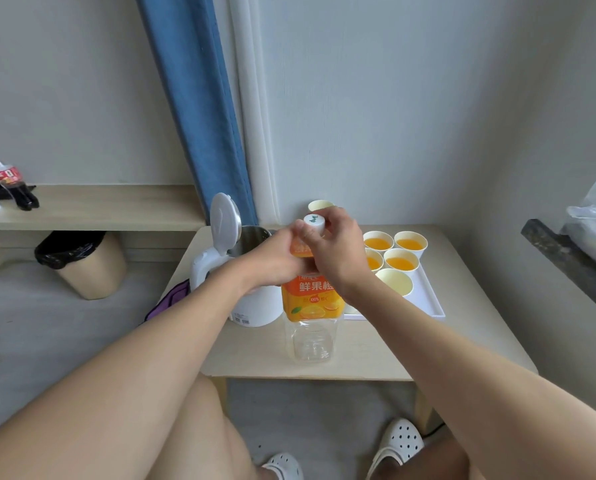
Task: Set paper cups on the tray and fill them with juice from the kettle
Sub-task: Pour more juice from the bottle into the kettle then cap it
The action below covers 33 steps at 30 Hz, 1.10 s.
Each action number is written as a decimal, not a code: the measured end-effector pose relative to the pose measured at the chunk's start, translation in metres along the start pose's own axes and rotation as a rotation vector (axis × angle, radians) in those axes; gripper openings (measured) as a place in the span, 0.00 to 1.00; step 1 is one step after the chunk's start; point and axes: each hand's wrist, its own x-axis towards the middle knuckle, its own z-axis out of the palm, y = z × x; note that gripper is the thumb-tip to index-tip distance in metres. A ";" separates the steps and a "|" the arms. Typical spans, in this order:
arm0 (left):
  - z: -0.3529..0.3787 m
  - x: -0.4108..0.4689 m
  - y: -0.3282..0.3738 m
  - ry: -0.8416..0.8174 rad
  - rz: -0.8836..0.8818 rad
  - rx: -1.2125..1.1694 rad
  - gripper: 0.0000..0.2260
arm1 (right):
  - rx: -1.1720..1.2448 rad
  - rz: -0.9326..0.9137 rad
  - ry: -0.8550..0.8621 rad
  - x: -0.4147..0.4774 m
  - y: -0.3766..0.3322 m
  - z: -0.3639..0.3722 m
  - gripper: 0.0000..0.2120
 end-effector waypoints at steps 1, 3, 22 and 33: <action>0.000 -0.001 0.000 0.001 -0.002 -0.002 0.16 | 0.010 0.002 -0.014 0.000 0.000 -0.001 0.14; -0.001 -0.001 0.001 0.005 -0.007 -0.017 0.17 | 0.085 0.026 -0.101 0.000 -0.001 -0.007 0.13; -0.003 -0.005 0.010 0.152 -0.085 0.045 0.10 | -0.034 0.073 -0.229 -0.010 0.001 -0.018 0.38; -0.042 -0.011 0.075 0.262 -0.002 -0.022 0.24 | 0.047 0.004 -0.602 0.019 -0.036 -0.073 0.53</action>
